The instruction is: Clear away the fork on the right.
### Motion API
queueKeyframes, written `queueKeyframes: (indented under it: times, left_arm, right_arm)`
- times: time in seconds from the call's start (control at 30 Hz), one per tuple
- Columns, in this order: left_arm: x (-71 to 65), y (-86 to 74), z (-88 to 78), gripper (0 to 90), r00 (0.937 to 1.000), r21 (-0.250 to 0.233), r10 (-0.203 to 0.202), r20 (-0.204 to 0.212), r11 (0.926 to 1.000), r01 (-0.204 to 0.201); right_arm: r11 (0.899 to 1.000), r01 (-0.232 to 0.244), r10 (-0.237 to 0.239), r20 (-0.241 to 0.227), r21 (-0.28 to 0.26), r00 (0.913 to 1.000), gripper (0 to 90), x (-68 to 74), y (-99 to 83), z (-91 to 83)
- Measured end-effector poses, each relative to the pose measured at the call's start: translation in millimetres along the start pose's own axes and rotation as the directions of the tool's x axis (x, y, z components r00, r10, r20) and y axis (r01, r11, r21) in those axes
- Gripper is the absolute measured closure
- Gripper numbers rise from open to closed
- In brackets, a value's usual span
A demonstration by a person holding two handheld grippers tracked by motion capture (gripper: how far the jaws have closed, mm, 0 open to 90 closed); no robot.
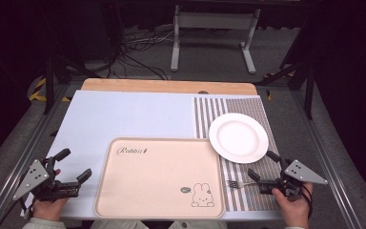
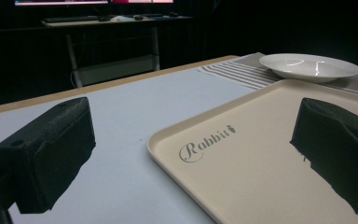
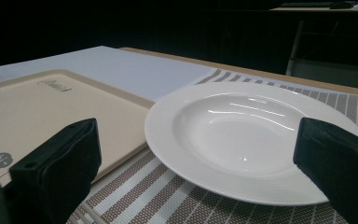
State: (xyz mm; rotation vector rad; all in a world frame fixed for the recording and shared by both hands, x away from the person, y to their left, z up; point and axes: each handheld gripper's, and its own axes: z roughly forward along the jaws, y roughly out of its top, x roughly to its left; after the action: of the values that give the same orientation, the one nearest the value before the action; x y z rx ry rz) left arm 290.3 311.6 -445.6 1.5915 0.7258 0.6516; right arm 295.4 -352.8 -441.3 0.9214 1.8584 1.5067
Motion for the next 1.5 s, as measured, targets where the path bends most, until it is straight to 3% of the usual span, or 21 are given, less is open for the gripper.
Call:
queueKeyframes:
  times: [0.17,0.5,0.63,0.73,0.77,0.93,1.03,1.07,1.13,1.37,1.4,1.47,1.5]
  left_arm:
    - [-0.3,-0.3,0.4,0.2,1.0,0.0,-0.001,-0.002,1.0,0.001]
    - [0.1,-0.8,-0.5,0.2,1.0,0.006,0.0,-0.002,1.0,0.0]
    - [-0.2,-0.8,-0.5,0.2,1.0,0.008,0.001,-0.003,1.0,-0.001]
    - [-0.2,-0.7,-0.4,0.2,1.0,0.008,0.002,-0.006,1.0,-0.002]
    - [-0.2,-0.6,-0.3,0.2,1.0,0.007,0.002,-0.007,1.0,-0.002]
    - [0.1,-0.9,-1.0,0.2,0.9999,0.008,0.002,-0.01,1.0,-0.002]
    - [-0.1,-0.8,-0.9,0.2,1.0,0.008,0.003,-0.009,1.0,-0.003]
    - [-0.3,-0.8,-1.0,0.2,1.0,0.008,0.003,-0.008,1.0,-0.003]
    - [-0.3,-0.9,-1.1,0.2,1.0,0.005,0.002,-0.009,1.0,-0.002]
    - [0.1,-0.8,-1.8,0.2,0.9999,0.006,0.001,-0.012,1.0,-0.001]
    - [-0.1,-0.8,-1.6,0.2,0.9999,0.008,0.002,-0.012,1.0,-0.002]
    - [-0.4,-0.8,-1.4,0.2,0.9999,0.005,0.002,-0.012,1.0,-0.002]
    - [-0.4,-0.8,-1.4,0.2,0.9999,0.005,0.002,-0.012,1.0,-0.002]
  right_arm:
    - [1.0,-0.019,0.019,0.003,-0.025,0.9998,1.4,-3.0,5.5,-2.5]
    - [1.0,0.006,-0.006,-0.022,0.012,0.9997,1.4,-3.9,31.8,0.5]
    - [0.998,0.033,-0.031,-0.038,0.057,0.9988,1.4,-3.3,40.3,6.4]
    - [0.988,0.08,-0.072,-0.068,0.132,0.9951,1.4,-2.2,48.6,11.3]
    - [0.979,0.109,-0.095,-0.084,0.174,0.9919,1.6,-2.0,52.8,12.8]
    - [0.95,0.173,-0.147,-0.116,0.261,0.9823,1.7,-1.3,65.9,18.5]
    - [0.919,0.233,-0.191,-0.157,0.318,0.969,3.5,1.1,74.0,23.5]
    - [0.904,0.259,-0.209,-0.175,0.34,0.9621,3.8,2.3,76.7,25.5]
    - [0.886,0.28,-0.219,-0.199,0.37,0.9554,4.7,4.0,79.8,28.3]
    - [0.781,0.372,-0.266,-0.272,0.502,0.9247,4.8,7.4,89.5,37.1]
    - [0.781,0.372,-0.266,-0.272,0.502,0.9247,4.8,7.4,89.5,37.1]
    - [0.744,0.404,-0.282,-0.297,0.533,0.9121,5.6,8.8,92.5,39.3]
    - [0.718,0.419,-0.29,-0.308,0.556,0.9061,5.8,9.2,93.3,40.4]
